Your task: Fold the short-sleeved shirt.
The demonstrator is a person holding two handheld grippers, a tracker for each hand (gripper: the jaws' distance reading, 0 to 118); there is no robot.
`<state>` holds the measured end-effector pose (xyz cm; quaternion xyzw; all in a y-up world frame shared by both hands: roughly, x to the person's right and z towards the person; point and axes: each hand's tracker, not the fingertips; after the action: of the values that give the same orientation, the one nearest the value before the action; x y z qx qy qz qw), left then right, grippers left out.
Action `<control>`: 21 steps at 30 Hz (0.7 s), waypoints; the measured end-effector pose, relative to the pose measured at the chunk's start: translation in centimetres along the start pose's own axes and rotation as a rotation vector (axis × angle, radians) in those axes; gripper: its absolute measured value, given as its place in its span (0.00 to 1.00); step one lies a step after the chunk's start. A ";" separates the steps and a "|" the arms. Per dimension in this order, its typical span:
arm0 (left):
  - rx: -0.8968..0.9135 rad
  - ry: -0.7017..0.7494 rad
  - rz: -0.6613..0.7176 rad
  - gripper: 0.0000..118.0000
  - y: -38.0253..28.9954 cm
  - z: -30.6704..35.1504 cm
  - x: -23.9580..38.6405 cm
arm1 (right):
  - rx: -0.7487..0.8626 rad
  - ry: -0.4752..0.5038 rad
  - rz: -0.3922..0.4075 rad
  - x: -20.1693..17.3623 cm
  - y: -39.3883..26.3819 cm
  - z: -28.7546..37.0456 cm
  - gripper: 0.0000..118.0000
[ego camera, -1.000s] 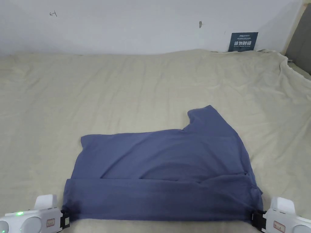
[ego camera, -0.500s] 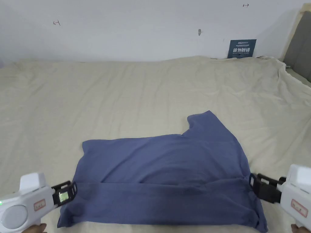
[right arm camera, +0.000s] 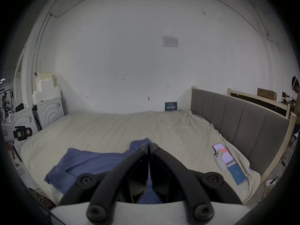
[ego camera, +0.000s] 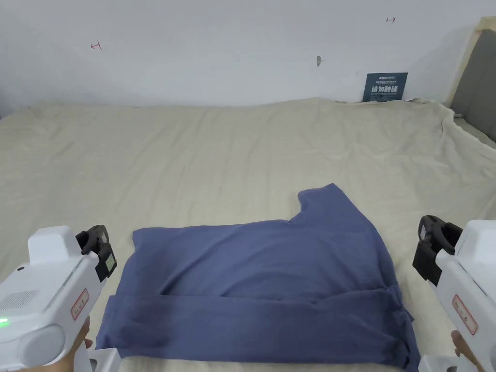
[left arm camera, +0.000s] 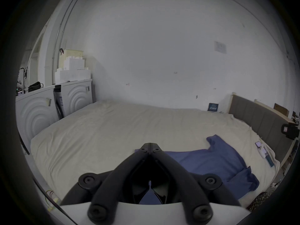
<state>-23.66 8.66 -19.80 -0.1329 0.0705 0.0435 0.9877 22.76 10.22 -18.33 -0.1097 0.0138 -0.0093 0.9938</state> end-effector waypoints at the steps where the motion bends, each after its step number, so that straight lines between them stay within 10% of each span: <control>1: 0.012 0.008 -0.012 0.00 0.0 0.2 0.4 | -0.002 0.004 -0.001 -0.2 0.2 0.1 0.00; 21: -0.254 -0.039 -0.019 0.00 0.7 -13.8 -0.4 | -0.032 0.036 0.008 -1.8 1.3 -8.1 0.00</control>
<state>-25.90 5.54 -33.13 -0.2568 0.0438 0.0452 0.9644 20.76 9.72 -26.45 -0.1254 0.0324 -0.0073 0.9916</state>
